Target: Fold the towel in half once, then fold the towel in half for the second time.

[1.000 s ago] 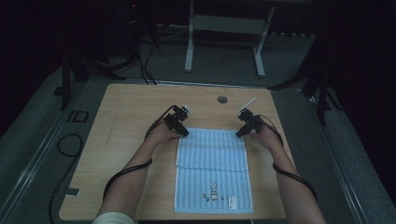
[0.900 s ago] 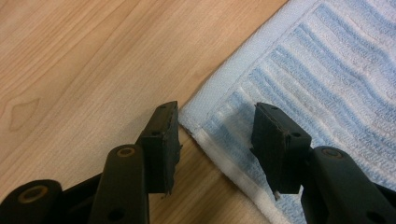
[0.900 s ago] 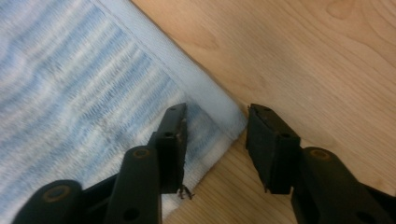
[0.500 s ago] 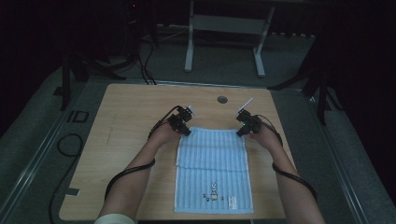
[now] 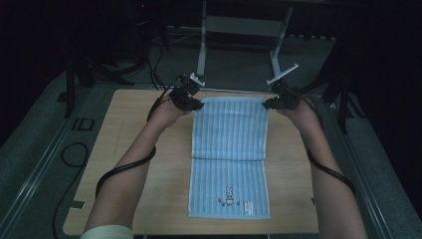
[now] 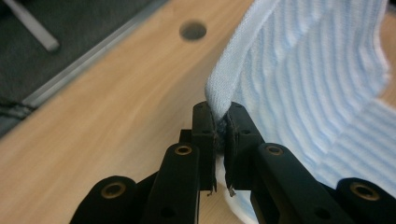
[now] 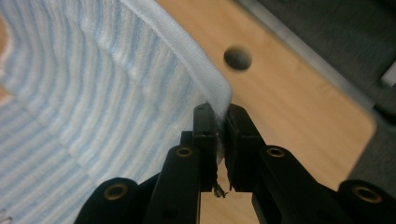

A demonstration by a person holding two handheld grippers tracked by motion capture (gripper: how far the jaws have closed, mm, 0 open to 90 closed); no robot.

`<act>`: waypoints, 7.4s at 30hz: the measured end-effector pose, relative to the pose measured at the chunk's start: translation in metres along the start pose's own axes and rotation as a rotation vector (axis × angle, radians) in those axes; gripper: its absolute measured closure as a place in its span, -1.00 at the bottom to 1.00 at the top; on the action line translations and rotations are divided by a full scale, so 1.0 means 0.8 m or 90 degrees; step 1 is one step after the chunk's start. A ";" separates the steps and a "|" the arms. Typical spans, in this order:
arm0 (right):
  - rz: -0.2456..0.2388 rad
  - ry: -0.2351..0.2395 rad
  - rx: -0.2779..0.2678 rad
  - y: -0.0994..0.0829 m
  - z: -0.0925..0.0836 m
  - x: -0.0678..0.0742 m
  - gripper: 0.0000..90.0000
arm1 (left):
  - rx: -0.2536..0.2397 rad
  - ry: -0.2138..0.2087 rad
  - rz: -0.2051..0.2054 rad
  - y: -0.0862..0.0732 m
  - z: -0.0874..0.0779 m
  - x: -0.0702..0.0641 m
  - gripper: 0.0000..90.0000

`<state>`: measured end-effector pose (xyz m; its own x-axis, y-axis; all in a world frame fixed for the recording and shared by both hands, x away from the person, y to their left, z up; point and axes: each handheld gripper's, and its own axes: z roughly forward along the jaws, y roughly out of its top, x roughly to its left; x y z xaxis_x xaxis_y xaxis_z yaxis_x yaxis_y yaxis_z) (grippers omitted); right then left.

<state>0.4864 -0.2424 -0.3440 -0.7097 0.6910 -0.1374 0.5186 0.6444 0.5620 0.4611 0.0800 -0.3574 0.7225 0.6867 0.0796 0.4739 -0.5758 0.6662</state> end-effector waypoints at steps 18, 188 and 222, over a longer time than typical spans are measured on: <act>-0.089 0.036 -0.060 -0.104 -0.058 0.093 0.85 | -0.015 -0.112 0.077 -0.092 -0.055 -0.090 0.85; -0.036 0.144 -0.072 -0.247 -0.011 0.127 0.93 | -0.012 -0.151 0.135 -0.208 -0.017 -0.152 0.92; -0.072 0.175 0.002 -0.251 0.073 0.171 0.24 | 0.072 -0.176 0.086 -0.221 0.077 -0.168 0.00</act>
<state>0.3133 -0.2584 -0.5232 -0.8655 0.5002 0.0278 0.4301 0.7134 0.5533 0.3107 0.0624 -0.5317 0.8849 0.4628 -0.0532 0.4060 -0.7101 0.5752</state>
